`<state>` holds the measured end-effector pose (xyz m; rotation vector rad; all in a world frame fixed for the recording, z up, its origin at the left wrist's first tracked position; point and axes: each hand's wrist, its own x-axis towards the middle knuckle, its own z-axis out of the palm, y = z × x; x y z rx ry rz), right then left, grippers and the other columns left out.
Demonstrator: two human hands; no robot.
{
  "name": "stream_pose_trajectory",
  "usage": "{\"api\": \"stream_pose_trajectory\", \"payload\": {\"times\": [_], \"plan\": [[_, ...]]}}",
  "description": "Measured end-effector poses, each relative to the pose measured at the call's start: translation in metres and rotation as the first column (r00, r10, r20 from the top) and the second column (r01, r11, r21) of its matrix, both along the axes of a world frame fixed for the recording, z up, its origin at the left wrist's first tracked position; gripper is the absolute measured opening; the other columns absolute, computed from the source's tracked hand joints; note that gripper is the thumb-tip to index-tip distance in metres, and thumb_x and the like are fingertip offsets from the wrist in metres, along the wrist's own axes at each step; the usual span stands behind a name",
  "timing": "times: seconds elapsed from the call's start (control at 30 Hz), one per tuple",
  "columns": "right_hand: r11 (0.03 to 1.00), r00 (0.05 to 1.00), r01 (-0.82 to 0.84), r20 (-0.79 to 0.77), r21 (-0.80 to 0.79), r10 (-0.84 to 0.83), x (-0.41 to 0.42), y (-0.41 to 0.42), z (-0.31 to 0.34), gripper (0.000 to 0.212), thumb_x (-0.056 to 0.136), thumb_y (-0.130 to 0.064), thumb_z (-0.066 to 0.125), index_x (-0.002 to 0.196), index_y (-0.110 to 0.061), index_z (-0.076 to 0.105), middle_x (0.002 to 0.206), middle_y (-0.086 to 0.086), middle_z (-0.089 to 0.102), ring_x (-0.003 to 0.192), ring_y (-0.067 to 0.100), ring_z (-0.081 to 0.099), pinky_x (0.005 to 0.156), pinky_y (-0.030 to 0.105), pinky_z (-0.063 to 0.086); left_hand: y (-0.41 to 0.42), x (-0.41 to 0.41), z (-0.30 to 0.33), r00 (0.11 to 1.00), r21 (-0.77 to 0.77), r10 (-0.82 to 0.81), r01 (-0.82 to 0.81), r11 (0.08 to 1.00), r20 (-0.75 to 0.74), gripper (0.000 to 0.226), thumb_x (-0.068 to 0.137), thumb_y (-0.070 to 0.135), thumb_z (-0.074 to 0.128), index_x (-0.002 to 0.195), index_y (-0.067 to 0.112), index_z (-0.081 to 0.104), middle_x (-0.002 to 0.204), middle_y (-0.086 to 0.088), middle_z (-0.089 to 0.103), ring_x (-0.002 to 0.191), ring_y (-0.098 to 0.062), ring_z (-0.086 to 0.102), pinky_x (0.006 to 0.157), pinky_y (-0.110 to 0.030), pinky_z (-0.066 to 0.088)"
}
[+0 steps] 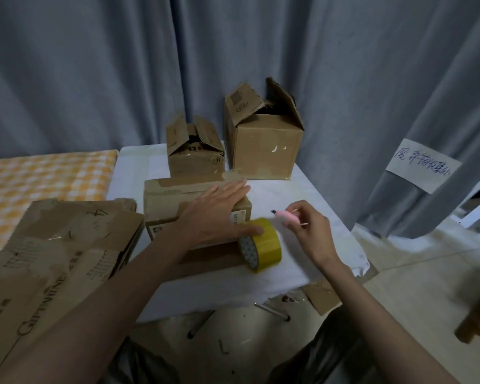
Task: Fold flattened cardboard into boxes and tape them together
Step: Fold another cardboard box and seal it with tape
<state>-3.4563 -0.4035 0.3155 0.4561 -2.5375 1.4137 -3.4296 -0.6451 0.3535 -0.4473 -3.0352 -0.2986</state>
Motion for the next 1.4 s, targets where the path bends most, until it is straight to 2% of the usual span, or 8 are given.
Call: {"api": "stream_pose_trajectory", "payload": {"times": [0.1, 0.23, 0.43, 1.03, 1.17, 1.23, 1.3, 1.4], "plan": [[0.981, 0.981, -0.137, -0.156, -0.136, 0.115, 0.01, 0.0, 0.016, 0.013, 0.09, -0.013, 0.072, 0.101, -0.02, 0.072, 0.1, -0.01, 0.072, 0.096, 0.013, 0.067, 0.077, 0.026, 0.054, -0.003, -0.002, 0.0, 1.0, 0.003, -0.005, 0.005, 1.0, 0.02, 0.114, 0.068, 0.098, 0.031, 0.157, 0.032, 0.004, 0.165, 0.014, 0.001, 0.15, -0.006, 0.006, 0.118, -0.031, 0.002], [0.966, 0.912, -0.259, -0.326, 0.016, 0.249, 0.014, -0.011, 0.023, 0.018, 0.09, -0.008, 0.073, 0.101, -0.021, 0.078, 0.101, -0.009, 0.07, 0.096, 0.014, 0.066, 0.08, 0.025, 0.053, -0.006, -0.005, 0.002, 0.998, -0.014, -0.031, 0.032, 0.999, 0.06, 0.116, 0.068, 0.097, 0.033, 0.157, 0.03, 0.001, 0.164, 0.014, -0.004, 0.149, -0.004, 0.002, 0.115, -0.028, -0.002], [0.943, 0.856, -0.302, -0.395, 0.141, 0.334, 0.008, -0.022, 0.024, 0.015, 0.091, -0.009, 0.073, 0.102, -0.018, 0.078, 0.101, -0.007, 0.07, 0.096, 0.013, 0.063, 0.081, 0.033, 0.053, -0.008, -0.007, 0.003, 0.996, 0.01, -0.055, 0.055, 0.998, 0.072, 0.122, 0.061, 0.101, 0.026, 0.157, 0.03, 0.001, 0.164, 0.013, -0.005, 0.15, -0.004, 0.001, 0.116, -0.03, -0.002], [0.888, 0.814, -0.268, -0.405, 0.373, 0.416, 0.01, -0.026, 0.031, 0.016, 0.095, -0.012, 0.066, 0.106, -0.018, 0.076, 0.1, -0.001, 0.061, 0.094, 0.018, 0.056, 0.077, 0.033, 0.049, -0.007, -0.006, 0.004, 0.996, 0.013, -0.063, 0.062, 0.998, 0.07, 0.116, 0.066, 0.094, 0.032, 0.157, 0.03, 0.001, 0.164, 0.014, -0.006, 0.148, -0.002, -0.001, 0.114, -0.028, -0.004], [0.88, 0.809, -0.235, -0.419, 0.413, 0.413, 0.008, -0.025, 0.033, 0.016, 0.095, -0.011, 0.067, 0.105, -0.019, 0.076, 0.098, -0.001, 0.059, 0.092, 0.017, 0.055, 0.076, 0.026, 0.046, -0.007, -0.007, 0.005, 0.995, 0.003, -0.06, 0.06, 0.998, 0.085, 0.116, 0.066, 0.094, 0.033, 0.157, 0.03, 0.0, 0.164, 0.013, -0.006, 0.149, -0.003, 0.0, 0.113, -0.028, -0.005], [0.89, 0.818, -0.175, -0.44, 0.422, 0.369, 0.002, -0.017, 0.031, 0.017, 0.093, -0.006, 0.069, 0.104, -0.016, 0.076, 0.097, -0.001, 0.059, 0.091, 0.017, 0.054, 0.077, 0.024, 0.044, -0.008, -0.008, 0.004, 0.994, 0.0, -0.058, 0.058, 0.998, 0.093, 0.118, 0.065, 0.095, 0.034, 0.157, 0.03, -0.001, 0.164, 0.013, -0.007, 0.148, -0.003, -0.001, 0.113, -0.028, -0.006], [0.921, 0.879, -0.094, -0.403, 0.378, 0.255, -0.009, -0.001, 0.027, 0.015, 0.091, -0.005, 0.07, 0.101, -0.015, 0.077, 0.096, -0.001, 0.061, 0.089, 0.015, 0.056, 0.078, 0.024, 0.046, -0.009, -0.008, 0.004, 0.994, 0.003, -0.061, 0.061, 0.998, 0.095, 0.119, 0.065, 0.096, 0.035, 0.157, 0.03, -0.001, 0.164, 0.014, -0.007, 0.148, -0.003, 0.0, 0.112, -0.027, -0.006], [0.953, 0.984, -0.014, -0.163, 0.302, 0.066, -0.02, 0.019, 0.017, 0.015, 0.088, -0.008, 0.072, 0.092, -0.022, 0.073, 0.091, -0.006, 0.069, 0.079, 0.002, 0.059, 0.072, 0.022, 0.047, -0.009, -0.009, 0.002, 0.995, 0.0, -0.062, 0.062, 0.998, 0.084, 0.118, 0.066, 0.097, 0.033, 0.157, 0.03, -0.001, 0.163, 0.016, -0.008, 0.147, -0.001, -0.001, 0.112, -0.027, -0.006]]}}
